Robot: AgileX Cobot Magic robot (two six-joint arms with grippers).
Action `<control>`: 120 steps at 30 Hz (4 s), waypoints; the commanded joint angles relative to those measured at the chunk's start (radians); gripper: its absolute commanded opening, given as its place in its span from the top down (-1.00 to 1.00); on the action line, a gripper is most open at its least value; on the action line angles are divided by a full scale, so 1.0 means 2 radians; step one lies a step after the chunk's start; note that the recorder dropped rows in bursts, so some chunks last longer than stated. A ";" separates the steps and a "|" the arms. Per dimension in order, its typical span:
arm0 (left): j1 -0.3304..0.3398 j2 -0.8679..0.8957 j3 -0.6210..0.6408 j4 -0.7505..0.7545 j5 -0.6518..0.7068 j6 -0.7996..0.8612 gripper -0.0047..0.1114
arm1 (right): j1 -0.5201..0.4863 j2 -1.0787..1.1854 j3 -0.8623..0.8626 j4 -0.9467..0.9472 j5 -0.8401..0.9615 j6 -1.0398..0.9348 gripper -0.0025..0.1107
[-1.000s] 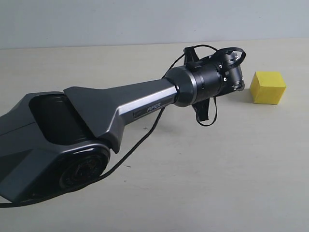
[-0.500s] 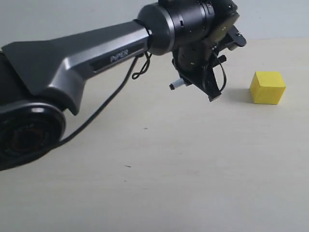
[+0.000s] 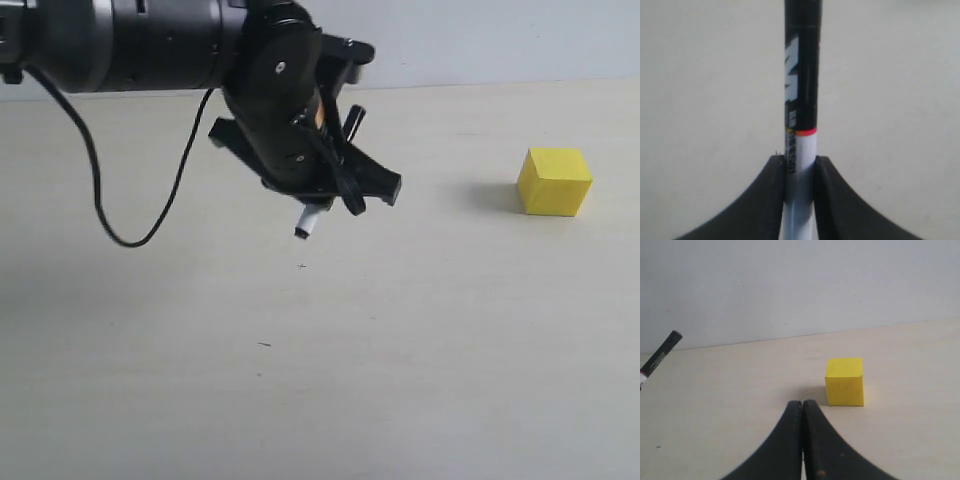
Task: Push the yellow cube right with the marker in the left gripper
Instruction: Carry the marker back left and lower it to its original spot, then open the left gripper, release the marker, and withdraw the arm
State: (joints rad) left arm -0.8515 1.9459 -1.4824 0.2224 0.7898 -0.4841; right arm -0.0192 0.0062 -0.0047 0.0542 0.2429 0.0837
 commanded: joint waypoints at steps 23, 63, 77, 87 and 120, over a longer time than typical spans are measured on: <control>0.052 0.037 0.072 -0.133 0.032 -0.154 0.92 | -0.003 -0.003 0.002 -0.002 -0.003 -0.001 0.96; 0.052 0.090 0.072 -0.179 -0.031 -0.100 0.92 | -0.003 -0.003 0.002 -0.001 -0.003 -0.001 0.96; 0.052 0.092 0.072 -0.180 -0.031 -0.100 0.81 | -0.003 -0.003 0.002 -0.002 -0.003 -0.001 0.96; 0.052 0.092 0.072 -0.180 -0.031 -0.100 0.19 | -0.003 -0.003 0.002 -0.002 -0.003 -0.001 0.96; 0.053 0.021 0.072 -0.179 -0.004 -0.089 0.31 | -0.003 -0.003 0.002 -0.001 -0.003 -0.001 0.96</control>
State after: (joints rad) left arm -0.7481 2.0122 -1.3410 -0.1344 0.7666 -0.6698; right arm -0.0192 0.0062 -0.0047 0.0542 0.2429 0.0837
